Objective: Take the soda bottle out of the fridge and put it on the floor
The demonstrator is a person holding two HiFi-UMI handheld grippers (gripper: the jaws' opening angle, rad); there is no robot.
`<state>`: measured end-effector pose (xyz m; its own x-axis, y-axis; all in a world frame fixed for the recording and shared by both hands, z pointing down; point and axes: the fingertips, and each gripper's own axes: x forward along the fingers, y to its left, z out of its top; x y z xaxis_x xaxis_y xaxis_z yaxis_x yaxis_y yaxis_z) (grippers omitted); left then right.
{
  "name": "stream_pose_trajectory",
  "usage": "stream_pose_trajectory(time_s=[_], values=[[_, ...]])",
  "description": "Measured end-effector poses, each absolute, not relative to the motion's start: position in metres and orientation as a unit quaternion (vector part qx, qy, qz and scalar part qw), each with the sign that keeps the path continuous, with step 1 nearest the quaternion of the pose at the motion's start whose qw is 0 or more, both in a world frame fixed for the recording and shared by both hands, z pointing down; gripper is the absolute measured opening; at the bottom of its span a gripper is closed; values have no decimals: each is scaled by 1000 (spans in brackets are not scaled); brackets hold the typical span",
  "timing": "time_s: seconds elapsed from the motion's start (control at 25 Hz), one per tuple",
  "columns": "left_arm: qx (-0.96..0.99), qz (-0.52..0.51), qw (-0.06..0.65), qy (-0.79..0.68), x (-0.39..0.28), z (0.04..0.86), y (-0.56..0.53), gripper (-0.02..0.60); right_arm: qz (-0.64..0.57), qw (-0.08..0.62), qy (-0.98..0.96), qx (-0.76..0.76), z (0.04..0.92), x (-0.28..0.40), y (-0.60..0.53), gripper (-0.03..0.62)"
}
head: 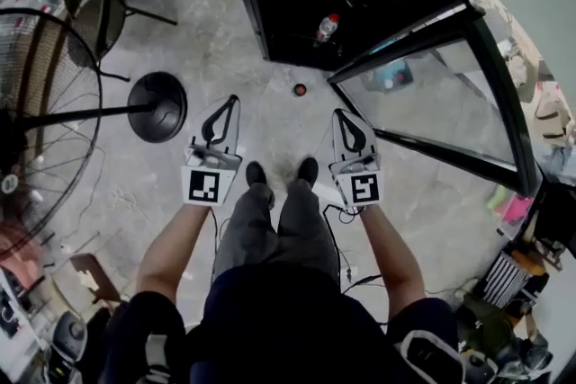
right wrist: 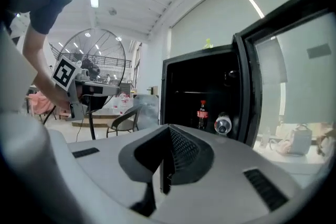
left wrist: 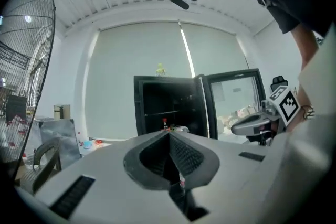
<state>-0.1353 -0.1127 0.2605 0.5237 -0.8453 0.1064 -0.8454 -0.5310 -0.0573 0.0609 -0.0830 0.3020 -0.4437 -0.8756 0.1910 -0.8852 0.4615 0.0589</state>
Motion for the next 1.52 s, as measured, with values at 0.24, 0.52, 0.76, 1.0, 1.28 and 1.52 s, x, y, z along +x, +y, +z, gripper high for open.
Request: stream_pose_trajectory(time_s=[0.24,0.52,0.76,1.0,1.28,1.52], values=[[873,29,-9,-487,-134,149,-102,24,23,68,-848,526,179,57,-67,18],[866,25,-12,-500,-124,84,-80,25,20,46,-846,532,101,76,-52,18],[849,11,-32,-527,-132,33,-52,23,3,34,-850,526,47,75,-24,18],[814,-6,-47,-579,-149,5,-26,25,-7,25,-838,546,26,89,-6,18],[801,7,-50,-597,-167,3,-10,23,-18,48,-824,565,18,103,9,18],[794,8,-52,-605,-175,1,0,23,-13,61,-813,580,17,109,16,18]])
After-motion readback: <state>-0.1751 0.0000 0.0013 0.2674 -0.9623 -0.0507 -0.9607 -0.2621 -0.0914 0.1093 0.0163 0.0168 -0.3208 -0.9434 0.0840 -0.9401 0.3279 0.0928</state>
